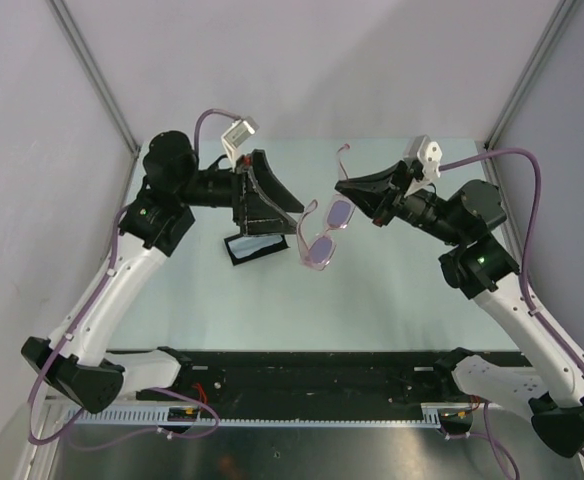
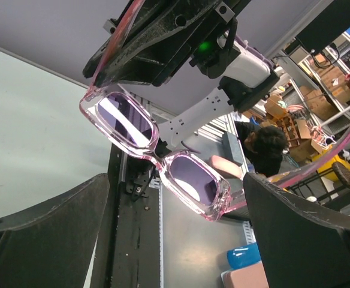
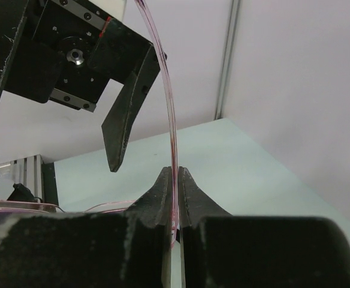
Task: Organize the sunglasses
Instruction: Fold the left temple of the sunglasses on the sunglasses.
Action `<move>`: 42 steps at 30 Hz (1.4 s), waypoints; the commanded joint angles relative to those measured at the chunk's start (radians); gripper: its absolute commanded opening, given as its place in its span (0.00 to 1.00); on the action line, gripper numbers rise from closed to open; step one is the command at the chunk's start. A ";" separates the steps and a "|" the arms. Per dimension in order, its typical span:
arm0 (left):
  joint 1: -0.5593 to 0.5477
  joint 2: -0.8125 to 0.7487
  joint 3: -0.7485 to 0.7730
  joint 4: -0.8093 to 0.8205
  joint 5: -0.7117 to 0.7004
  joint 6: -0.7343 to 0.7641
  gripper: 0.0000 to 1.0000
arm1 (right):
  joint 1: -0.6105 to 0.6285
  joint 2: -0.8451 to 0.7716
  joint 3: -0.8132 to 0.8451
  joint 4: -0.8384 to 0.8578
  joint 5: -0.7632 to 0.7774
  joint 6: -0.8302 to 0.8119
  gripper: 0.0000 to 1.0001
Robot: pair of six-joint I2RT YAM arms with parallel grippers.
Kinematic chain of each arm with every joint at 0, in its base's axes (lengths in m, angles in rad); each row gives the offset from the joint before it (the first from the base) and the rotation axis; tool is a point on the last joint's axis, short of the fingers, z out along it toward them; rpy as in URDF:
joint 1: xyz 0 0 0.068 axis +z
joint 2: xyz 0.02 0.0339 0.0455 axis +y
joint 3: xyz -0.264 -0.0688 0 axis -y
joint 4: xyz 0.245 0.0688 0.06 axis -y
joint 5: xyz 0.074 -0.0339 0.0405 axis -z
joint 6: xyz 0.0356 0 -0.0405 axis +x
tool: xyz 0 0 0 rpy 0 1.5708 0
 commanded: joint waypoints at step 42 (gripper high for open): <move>-0.060 0.012 -0.039 0.022 0.041 0.092 1.00 | 0.123 0.034 0.060 0.119 0.081 -0.088 0.00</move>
